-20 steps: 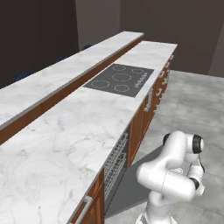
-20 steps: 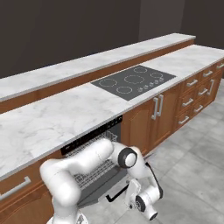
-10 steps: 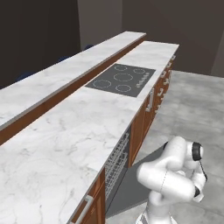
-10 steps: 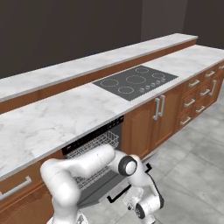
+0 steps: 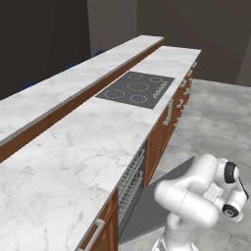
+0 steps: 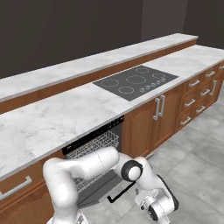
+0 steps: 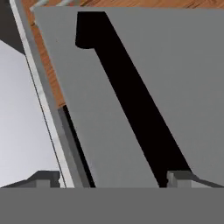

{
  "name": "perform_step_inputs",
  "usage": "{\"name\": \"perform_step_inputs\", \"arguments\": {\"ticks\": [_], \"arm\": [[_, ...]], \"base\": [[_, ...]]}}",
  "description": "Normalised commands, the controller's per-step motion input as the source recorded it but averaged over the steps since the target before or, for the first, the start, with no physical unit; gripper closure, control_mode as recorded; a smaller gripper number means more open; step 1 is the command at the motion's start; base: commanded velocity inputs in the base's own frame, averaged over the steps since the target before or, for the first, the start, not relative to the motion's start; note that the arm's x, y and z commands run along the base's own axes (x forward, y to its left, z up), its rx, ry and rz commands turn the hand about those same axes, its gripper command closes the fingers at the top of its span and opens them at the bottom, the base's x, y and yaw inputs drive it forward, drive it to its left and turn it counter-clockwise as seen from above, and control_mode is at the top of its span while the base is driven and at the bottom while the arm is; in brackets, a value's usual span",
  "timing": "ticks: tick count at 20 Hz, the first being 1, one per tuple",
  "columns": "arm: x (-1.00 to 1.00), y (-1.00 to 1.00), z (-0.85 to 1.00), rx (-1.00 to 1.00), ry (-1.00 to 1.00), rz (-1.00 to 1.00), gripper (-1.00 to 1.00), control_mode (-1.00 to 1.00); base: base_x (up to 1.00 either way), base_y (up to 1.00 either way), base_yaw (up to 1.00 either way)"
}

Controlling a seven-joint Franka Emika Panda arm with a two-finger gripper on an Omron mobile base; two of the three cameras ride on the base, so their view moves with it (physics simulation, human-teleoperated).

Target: Open the dishwasher door and pull out the top rack.

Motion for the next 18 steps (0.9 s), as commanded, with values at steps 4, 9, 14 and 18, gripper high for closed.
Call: {"name": "perform_step_inputs", "arguments": {"ticks": [4,9,14,18], "arm": [[0.00,-0.38,0.95,0.00,-0.01,0.00,-1.00,-1.00],[-0.01,0.00,1.00,-0.12,0.00,0.00,-1.00,-1.00],[-0.04,0.11,1.00,-0.30,0.03,-0.01,-1.00,-1.00],[-0.04,0.18,1.00,-0.34,0.06,-0.01,-1.00,-1.00]], "base": [[0.00,0.00,0.00],[0.00,0.00,0.00],[0.00,0.00,0.00],[0.00,0.00,0.00]]}}
